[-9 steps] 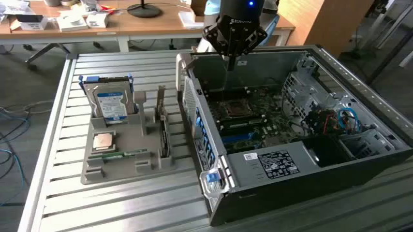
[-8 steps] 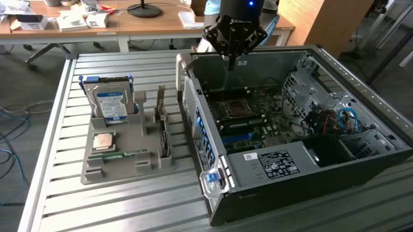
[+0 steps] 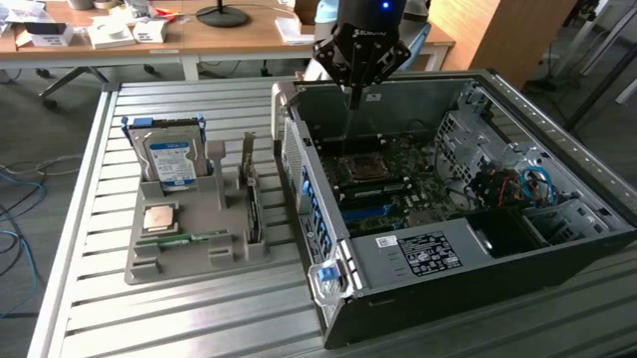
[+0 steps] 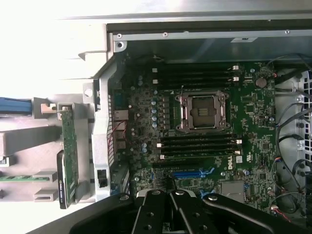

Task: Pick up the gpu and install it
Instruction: 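Reach for the gpu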

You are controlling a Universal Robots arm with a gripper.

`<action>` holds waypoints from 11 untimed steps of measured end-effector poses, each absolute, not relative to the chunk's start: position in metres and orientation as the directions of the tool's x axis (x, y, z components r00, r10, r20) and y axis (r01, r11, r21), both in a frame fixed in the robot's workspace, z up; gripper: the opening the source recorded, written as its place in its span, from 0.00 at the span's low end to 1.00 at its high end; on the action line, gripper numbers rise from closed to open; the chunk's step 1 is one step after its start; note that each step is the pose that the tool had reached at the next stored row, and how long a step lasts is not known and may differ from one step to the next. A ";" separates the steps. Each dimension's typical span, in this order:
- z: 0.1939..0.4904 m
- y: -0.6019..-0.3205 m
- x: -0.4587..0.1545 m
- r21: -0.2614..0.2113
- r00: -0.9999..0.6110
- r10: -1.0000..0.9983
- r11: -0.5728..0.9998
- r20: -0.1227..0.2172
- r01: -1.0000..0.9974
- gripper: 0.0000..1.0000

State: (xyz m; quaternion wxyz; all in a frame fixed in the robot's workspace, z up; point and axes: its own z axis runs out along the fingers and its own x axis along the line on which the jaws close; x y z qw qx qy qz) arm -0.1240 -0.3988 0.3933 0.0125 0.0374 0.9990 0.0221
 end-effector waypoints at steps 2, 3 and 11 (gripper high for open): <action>0.393 -0.399 -0.125 0.045 -0.997 0.075 0.996 -0.023 0.074 0.11; 0.393 -0.399 -0.126 0.045 -0.997 0.075 0.996 -0.023 0.074 0.11; 0.393 -0.399 -0.134 0.045 -0.997 0.075 0.996 -0.023 0.074 0.11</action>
